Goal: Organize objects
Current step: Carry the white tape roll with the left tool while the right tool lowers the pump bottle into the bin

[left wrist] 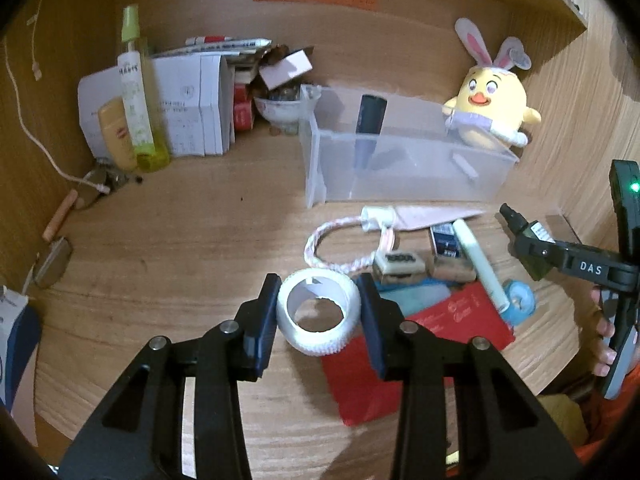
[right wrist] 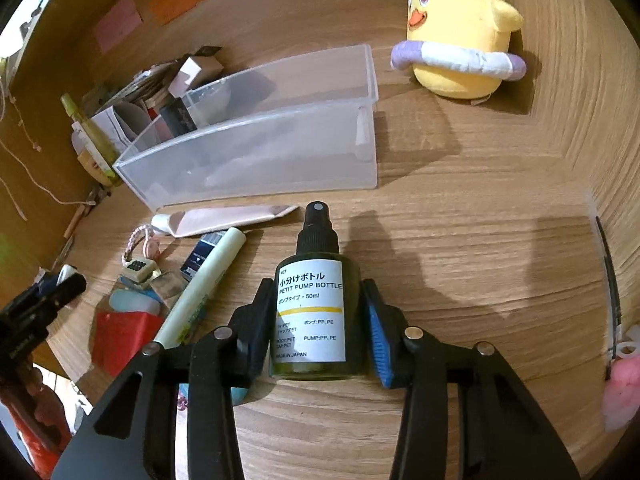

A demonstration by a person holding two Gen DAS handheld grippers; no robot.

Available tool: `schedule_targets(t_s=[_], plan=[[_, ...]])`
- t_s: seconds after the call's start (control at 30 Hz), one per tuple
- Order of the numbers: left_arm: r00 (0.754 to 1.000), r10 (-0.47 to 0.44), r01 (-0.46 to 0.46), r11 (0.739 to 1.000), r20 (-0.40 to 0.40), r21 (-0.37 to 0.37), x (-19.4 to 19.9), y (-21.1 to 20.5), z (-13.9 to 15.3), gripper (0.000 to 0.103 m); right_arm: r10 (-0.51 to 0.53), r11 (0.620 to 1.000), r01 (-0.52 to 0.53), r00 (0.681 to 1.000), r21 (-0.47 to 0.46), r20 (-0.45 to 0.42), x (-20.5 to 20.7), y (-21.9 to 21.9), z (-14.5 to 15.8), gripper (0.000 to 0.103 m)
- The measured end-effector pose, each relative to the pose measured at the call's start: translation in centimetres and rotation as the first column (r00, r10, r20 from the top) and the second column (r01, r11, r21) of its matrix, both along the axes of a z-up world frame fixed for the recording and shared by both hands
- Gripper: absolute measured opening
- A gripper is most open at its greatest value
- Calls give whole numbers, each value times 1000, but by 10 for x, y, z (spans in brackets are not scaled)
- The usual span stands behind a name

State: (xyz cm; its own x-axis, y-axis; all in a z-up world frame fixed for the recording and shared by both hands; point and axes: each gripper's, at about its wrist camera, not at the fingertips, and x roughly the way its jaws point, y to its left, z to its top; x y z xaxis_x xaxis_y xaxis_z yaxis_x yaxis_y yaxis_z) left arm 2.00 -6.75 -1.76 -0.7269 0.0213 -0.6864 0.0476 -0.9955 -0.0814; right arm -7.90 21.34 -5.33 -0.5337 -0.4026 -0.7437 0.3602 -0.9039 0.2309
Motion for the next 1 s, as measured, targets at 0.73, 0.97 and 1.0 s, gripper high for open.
schedule_targets(t_s=[0.73, 0.97, 1.0], plan=[[991, -3, 8, 999, -137, 35, -47, 10, 50, 38, 19, 996, -35, 984, -84, -180, -9, -13, 65, 39], [990, 9, -1, 998, -142, 58, -70, 6, 57, 38, 12, 996, -31, 974, -79, -227, -23, -19, 82, 39], [990, 13, -5, 998, -139, 58, -74, 6, 58, 38, 12, 996, -31, 973, -80, -230, -24, -20, 84, 39]])
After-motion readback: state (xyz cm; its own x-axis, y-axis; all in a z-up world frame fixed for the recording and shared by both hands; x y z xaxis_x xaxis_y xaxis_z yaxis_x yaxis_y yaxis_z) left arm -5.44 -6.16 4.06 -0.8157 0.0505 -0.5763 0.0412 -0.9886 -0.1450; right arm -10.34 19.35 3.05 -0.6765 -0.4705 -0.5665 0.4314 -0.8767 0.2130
